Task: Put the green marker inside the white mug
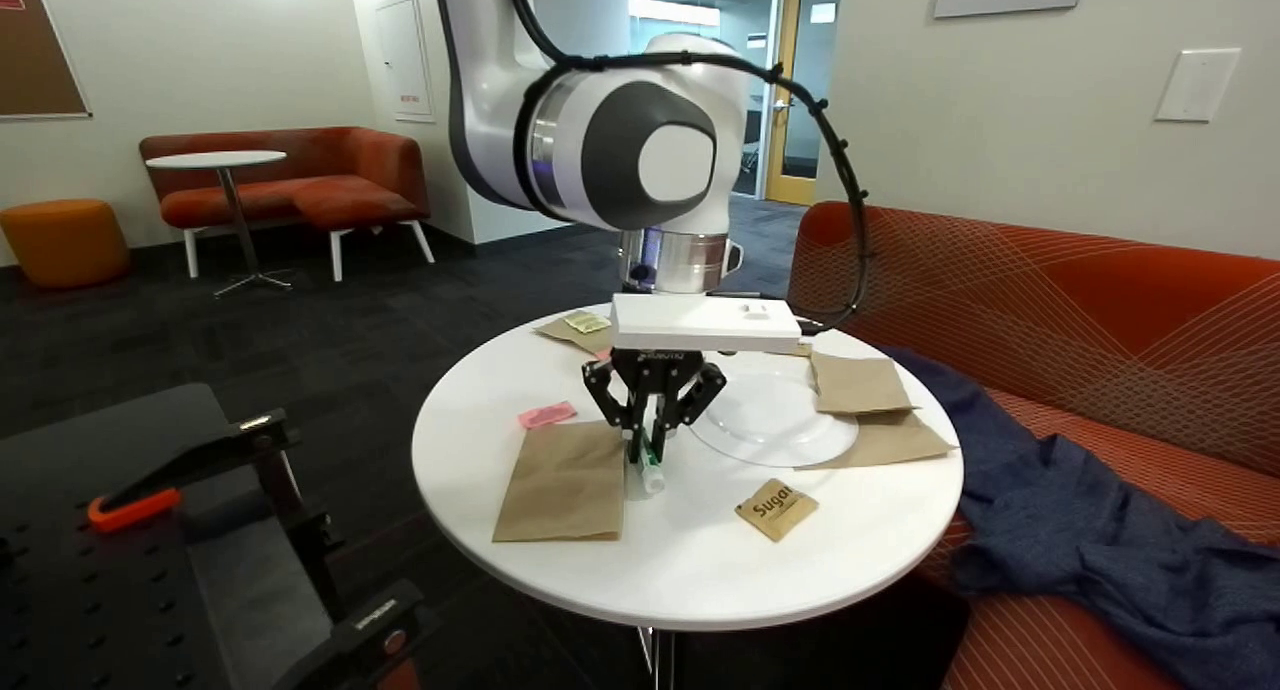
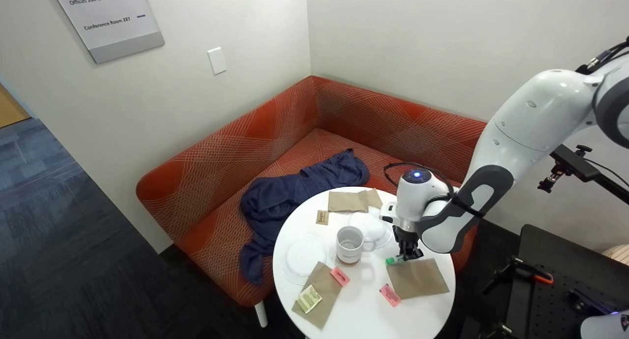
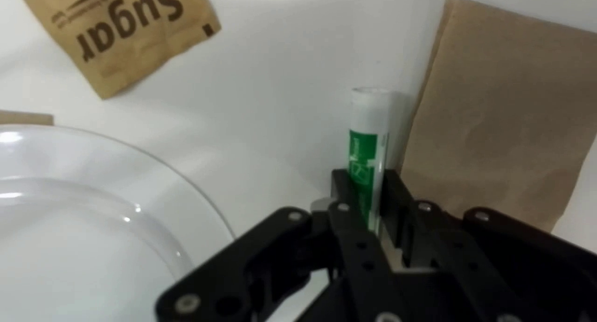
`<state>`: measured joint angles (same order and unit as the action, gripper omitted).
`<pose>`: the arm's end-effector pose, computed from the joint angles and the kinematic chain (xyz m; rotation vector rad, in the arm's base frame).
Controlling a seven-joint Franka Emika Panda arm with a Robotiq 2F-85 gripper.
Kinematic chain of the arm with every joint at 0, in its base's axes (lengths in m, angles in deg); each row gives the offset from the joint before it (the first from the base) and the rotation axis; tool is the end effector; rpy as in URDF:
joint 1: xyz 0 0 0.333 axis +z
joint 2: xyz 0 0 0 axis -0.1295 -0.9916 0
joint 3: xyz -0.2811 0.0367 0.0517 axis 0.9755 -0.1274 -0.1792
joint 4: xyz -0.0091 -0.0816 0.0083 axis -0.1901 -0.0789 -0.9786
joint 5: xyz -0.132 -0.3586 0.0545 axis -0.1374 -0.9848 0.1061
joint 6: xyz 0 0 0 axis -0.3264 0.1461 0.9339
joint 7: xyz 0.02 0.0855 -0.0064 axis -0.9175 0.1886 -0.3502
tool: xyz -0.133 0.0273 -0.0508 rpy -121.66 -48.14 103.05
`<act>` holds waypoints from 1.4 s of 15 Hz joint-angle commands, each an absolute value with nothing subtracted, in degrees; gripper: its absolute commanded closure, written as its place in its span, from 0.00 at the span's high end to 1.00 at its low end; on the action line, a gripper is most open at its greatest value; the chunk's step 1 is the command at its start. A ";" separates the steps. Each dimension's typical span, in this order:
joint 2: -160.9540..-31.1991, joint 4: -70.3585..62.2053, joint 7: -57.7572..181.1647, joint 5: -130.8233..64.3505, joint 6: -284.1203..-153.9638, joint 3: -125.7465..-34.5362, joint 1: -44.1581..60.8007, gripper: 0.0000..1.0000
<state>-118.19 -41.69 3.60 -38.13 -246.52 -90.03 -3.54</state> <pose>0.4708 -0.0255 0.0017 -2.7152 -1.4122 0.1197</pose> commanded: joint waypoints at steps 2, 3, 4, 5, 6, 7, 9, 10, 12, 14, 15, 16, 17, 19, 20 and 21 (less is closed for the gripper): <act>-110.06 -47.32 6.49 -37.46 -248.68 -92.00 -4.87 0.05; -108.75 -47.58 6.89 -37.32 -248.55 -92.20 -4.91 0.05; -107.33 -47.74 7.56 -36.93 -248.36 -92.43 -5.03 0.05; -106.28 -47.81 7.94 -36.37 -248.25 -92.75 -5.26 0.05; -104.91 -47.76 8.48 -35.58 -247.25 -93.23 -5.55 0.05; -103.63 -47.59 9.30 -34.59 -245.87 -93.48 -5.55 0.05; -101.43 -47.30 10.96 -32.78 -243.89 -93.50 -5.13 0.05; -100.52 -46.99 11.48 -31.84 -241.87 -93.70 -5.08 0.05; -98.50 -46.66 11.93 -30.14 -238.90 -93.89 -4.77 0.05; -96.40 -46.48 11.56 -28.18 -236.00 -94.05 -4.14 0.05; -95.32 -46.57 12.08 -27.52 -235.12 -93.78 -3.52 0.05; -93.98 -46.64 11.78 -26.40 -233.86 -93.91 -3.22 0.05; -92.87 -46.61 11.93 -25.55 -232.85 -93.79 -2.64 0.05; -91.14 -46.02 11.05 -23.16 -229.14 -93.98 -1.77 0.05; -90.38 -45.83 12.21 -22.41 -227.80 -93.68 -0.71 0.05; -89.73 -45.79 12.79 -21.54 -226.90 -93.51 0.22 0.05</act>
<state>-93.26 -45.44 10.41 -24.08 -231.15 -93.85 -2.07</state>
